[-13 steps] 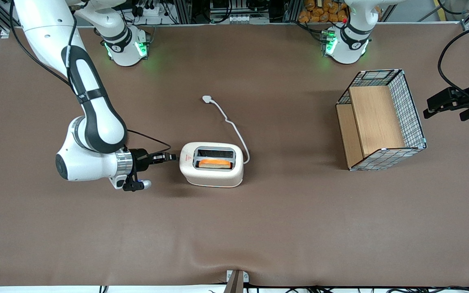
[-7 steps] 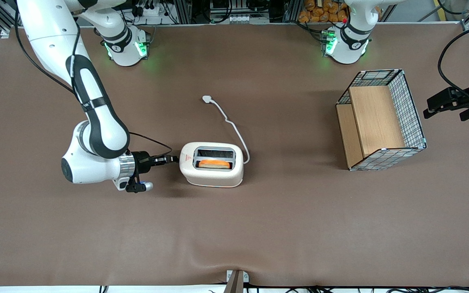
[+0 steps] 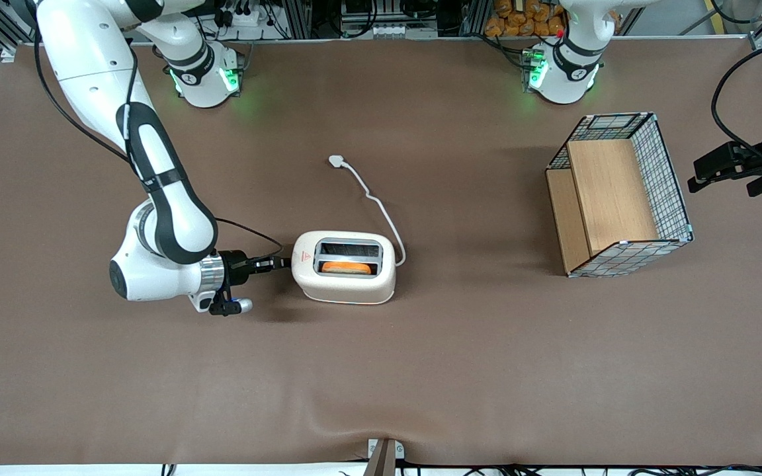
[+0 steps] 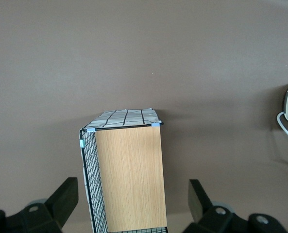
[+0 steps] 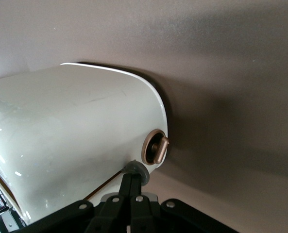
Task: Press toaster button with right arm
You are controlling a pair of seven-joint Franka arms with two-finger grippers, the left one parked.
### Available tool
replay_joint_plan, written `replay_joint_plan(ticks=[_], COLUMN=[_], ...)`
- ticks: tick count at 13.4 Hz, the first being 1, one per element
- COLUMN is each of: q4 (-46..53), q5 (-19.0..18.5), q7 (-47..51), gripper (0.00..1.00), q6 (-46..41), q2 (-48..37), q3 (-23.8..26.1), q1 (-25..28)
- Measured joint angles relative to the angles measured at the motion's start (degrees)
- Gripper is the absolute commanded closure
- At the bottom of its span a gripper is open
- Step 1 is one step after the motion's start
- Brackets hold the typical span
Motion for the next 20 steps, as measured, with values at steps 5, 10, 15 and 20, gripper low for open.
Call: replay_joint_plan(ticks=[5, 10, 15, 20], q4=[-0.15, 0.91, 5.07, 6.22], q5=[0.62, 0.71, 0.47, -1.49], q7=[-1.61, -1.68, -1.73, -2.31], gripper=[1.0, 1.0, 0.0, 0.0], q6=[0.02, 1.3, 2.06, 2.4], q2=[0.13, 0.26, 0.64, 0.82], q3=[-0.11, -0.12, -0.75, -1.0], q1=[-0.07, -0.1, -1.43, -2.46])
